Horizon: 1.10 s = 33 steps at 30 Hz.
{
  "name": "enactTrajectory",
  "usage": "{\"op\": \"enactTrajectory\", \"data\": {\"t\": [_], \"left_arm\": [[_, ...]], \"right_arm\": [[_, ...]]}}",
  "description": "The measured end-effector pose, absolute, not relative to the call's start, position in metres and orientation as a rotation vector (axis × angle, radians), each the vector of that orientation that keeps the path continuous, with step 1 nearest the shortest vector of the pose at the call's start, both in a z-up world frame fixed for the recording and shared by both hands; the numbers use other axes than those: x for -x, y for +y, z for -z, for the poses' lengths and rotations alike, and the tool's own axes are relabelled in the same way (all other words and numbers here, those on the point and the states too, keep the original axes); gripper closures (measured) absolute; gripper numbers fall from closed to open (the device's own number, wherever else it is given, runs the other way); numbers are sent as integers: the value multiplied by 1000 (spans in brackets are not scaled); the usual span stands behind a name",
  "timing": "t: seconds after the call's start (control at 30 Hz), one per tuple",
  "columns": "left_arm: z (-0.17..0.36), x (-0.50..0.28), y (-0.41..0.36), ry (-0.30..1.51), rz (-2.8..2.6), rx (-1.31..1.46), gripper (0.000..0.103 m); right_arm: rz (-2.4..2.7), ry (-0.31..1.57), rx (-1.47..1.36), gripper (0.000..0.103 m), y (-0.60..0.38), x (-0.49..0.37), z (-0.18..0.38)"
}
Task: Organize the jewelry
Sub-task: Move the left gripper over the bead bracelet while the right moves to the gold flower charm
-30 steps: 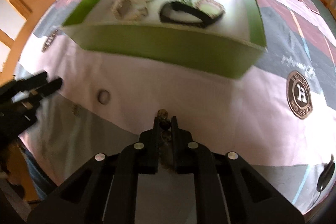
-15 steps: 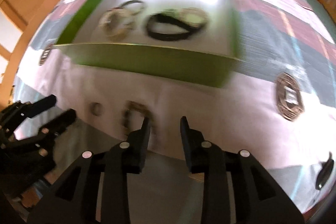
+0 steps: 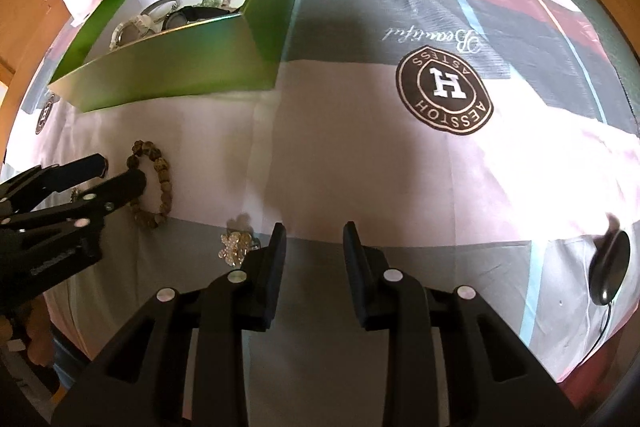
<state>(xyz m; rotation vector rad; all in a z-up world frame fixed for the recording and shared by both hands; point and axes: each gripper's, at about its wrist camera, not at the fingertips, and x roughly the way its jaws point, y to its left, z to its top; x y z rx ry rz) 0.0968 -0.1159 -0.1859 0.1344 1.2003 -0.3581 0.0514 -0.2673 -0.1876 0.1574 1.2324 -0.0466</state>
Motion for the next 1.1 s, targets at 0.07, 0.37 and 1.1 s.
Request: {"op": "enactTrajectory", "data": {"t": [0.07,0.37,1.1], "left_arm": [[190,-98,-121,1206,352,-150,38],[209,-95,-116,1243,318,-208,42],[202,-70,-67,1220,296,-221,47]], "right_arm": [[43,1234,-160,73,-268,-50,188],[22,1237,-152,73,-259,-47,187],[-17,1169,-118,73,-230,-43,170]]}}
